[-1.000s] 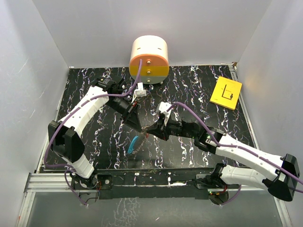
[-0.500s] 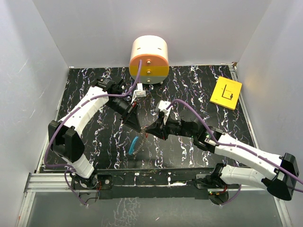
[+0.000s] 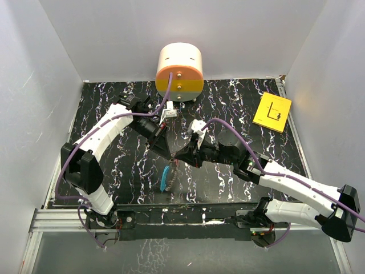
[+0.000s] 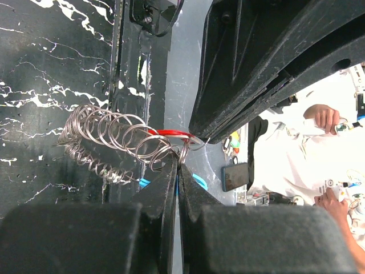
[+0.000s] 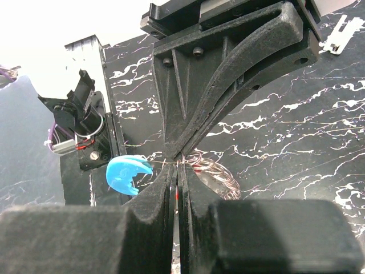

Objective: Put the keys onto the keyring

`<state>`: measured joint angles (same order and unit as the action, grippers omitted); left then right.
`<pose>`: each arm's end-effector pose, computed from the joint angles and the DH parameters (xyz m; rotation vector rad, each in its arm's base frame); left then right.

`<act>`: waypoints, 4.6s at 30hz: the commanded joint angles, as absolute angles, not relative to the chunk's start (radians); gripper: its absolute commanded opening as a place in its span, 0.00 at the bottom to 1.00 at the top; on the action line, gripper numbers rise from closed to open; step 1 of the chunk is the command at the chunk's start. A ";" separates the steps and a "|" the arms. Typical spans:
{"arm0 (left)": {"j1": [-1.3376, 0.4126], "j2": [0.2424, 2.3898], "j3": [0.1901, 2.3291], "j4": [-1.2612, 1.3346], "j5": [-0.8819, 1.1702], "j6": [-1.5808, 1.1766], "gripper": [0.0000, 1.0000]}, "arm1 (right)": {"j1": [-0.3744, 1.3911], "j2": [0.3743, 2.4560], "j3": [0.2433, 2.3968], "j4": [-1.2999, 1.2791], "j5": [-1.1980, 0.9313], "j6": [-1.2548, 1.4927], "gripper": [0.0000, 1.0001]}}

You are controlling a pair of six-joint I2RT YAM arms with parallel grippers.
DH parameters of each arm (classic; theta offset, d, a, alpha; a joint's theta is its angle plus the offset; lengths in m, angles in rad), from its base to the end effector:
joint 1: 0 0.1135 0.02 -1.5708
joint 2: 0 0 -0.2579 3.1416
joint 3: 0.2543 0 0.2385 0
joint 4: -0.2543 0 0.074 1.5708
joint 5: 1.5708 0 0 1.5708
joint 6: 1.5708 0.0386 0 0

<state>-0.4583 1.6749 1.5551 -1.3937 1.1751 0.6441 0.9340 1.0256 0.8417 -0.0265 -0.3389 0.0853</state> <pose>0.2427 -0.1595 0.3133 1.3475 2.1010 -1.6483 0.1277 0.1943 0.3277 -1.0068 1.5992 1.0184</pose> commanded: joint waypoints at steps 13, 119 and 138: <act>-0.462 1.673 1.578 -1.418 1.248 0.695 0.16 | 0.934 1.019 0.909 0.081 -0.364 0.103 0.08; -0.611 1.586 1.659 -1.416 1.078 1.244 0.01 | 0.934 0.958 0.916 0.020 -0.301 0.126 0.08; -0.611 1.590 1.687 -1.415 1.074 1.236 0.00 | 0.934 0.952 0.910 -0.019 -0.278 0.159 0.11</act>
